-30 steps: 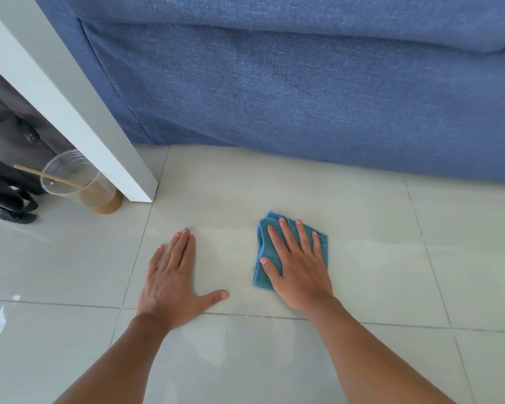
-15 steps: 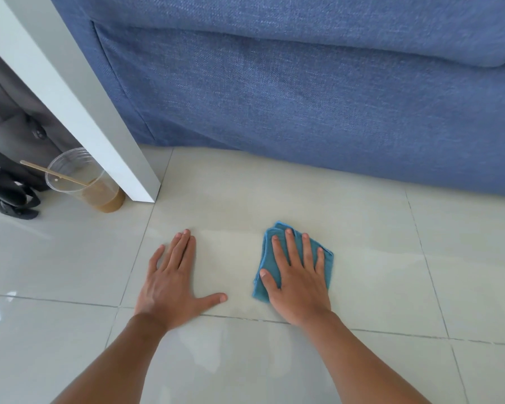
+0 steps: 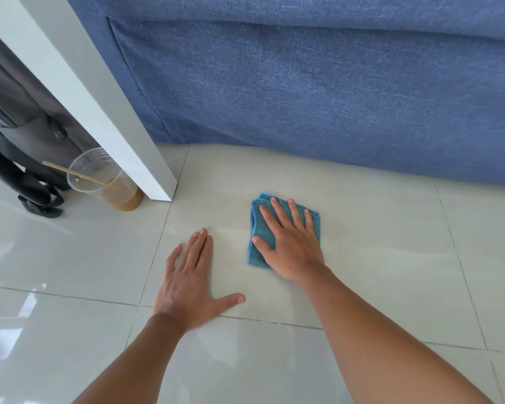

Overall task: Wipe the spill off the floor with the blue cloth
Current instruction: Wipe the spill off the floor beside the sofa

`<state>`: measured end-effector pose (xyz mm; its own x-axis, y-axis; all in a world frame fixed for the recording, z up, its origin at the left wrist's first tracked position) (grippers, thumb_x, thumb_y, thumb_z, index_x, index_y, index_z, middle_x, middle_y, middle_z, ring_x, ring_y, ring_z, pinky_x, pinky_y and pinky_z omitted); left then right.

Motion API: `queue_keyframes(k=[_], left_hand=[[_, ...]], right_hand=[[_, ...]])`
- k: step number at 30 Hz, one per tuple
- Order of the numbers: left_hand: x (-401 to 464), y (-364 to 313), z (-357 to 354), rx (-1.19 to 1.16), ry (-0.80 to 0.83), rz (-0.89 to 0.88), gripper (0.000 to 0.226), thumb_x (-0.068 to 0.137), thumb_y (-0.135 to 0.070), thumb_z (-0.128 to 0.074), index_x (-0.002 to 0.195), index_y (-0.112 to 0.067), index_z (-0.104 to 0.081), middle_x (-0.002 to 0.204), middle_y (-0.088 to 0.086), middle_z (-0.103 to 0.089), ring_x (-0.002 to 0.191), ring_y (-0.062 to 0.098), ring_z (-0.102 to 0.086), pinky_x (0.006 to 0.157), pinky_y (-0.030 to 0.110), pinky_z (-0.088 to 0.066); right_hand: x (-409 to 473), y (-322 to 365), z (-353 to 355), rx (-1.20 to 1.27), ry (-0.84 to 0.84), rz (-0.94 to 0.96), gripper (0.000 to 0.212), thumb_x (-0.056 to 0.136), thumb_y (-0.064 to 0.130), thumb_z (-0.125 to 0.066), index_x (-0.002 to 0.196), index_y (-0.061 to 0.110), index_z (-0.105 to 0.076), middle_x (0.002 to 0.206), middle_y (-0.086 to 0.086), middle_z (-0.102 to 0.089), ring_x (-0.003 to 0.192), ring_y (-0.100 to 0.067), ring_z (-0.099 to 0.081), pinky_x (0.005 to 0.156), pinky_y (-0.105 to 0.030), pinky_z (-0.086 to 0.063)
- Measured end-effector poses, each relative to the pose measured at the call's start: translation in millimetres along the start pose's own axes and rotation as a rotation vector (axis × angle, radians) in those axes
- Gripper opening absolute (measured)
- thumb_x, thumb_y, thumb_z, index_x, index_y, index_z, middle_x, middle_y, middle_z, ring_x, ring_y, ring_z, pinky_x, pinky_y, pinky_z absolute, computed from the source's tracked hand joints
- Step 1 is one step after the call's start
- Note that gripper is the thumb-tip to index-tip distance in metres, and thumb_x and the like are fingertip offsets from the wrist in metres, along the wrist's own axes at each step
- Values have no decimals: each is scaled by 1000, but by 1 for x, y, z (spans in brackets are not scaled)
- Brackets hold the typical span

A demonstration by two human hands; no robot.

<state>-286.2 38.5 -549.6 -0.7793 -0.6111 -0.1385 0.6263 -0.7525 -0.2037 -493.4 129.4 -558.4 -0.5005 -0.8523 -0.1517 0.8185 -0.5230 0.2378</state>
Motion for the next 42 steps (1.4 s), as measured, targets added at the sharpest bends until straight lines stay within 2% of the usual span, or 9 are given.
queue_keyframes(k=[8,16,20,26,34,42], left_hand=[[0,1,1,7,-18,-4,133,63,-97,-43,158,-8,-15,168,6,-12,155,15,-3,125,43,-5],[-2,-1,3,8,-14,-2,133,63,-99,-35,159,-9,-10,169,4,-6,155,14,2,126,44,-5],[-2,-2,3,3,-8,-1,134,62,-100,-31,158,-9,-12,169,4,-8,156,15,0,126,44,-6],[-3,-4,5,5,-9,-1,134,62,-98,-36,159,-9,-10,169,4,-6,156,16,1,126,45,-5],[-1,-1,2,7,1,-4,136,60,-97,-43,158,-8,-10,169,5,-7,156,17,-2,125,45,-5],[2,-1,2,20,31,-2,140,59,-99,-42,158,-6,-10,169,7,-6,156,17,-1,125,45,-6]], right_hand=[[-22,-48,11,-55,-51,-141,74,95,68,-18,160,33,-10,170,9,2,156,-24,6,124,-49,6],[-61,-75,13,-69,-15,-219,74,96,66,-13,161,32,-3,169,9,9,155,-24,12,124,-50,7],[-81,-72,10,-76,17,-183,75,93,67,-8,160,34,4,168,9,16,154,-23,19,123,-49,9],[-86,-62,7,-75,28,-80,74,95,67,-13,160,36,2,168,11,15,152,-20,24,123,-47,13],[-56,-25,6,-70,68,128,72,97,67,-20,160,36,-5,169,10,9,153,-23,21,123,-51,9],[-15,36,-5,-28,51,221,73,95,67,-25,160,35,-10,170,7,3,154,-24,16,123,-51,10]])
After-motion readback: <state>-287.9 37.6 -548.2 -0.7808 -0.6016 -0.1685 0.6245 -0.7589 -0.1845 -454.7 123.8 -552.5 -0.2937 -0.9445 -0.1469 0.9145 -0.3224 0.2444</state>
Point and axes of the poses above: each hand's wrist, its own x-axis towards the middle knuckle, its own z-axis out of the back of the hand, y = z × x, the point moved 3 cm from there along x, towards the middle knuckle
